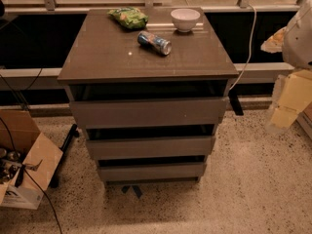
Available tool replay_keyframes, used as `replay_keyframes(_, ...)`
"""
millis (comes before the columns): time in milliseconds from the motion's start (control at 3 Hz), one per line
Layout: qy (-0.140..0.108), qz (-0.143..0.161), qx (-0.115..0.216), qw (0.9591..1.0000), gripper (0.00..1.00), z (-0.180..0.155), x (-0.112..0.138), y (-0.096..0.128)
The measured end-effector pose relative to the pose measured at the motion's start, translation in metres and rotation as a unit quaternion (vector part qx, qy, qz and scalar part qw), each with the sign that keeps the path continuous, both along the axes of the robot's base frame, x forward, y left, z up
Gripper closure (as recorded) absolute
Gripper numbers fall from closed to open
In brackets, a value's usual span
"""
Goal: Open middle drawer
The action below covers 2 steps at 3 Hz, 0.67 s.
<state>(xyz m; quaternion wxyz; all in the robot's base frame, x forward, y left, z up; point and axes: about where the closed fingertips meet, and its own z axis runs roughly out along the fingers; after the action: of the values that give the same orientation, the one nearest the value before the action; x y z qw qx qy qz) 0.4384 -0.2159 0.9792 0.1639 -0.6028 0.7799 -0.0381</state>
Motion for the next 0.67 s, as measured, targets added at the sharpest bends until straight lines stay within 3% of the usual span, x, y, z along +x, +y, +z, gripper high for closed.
replay_keyframes(333, 0.000, 0.000, 0.000, 1.0000, 0.00, 0.000, 0.000, 0.000)
replay_keyframes(667, -0.004, 0.012, 0.030, 0.9995, 0.00, -0.011, 0.010, 0.002)
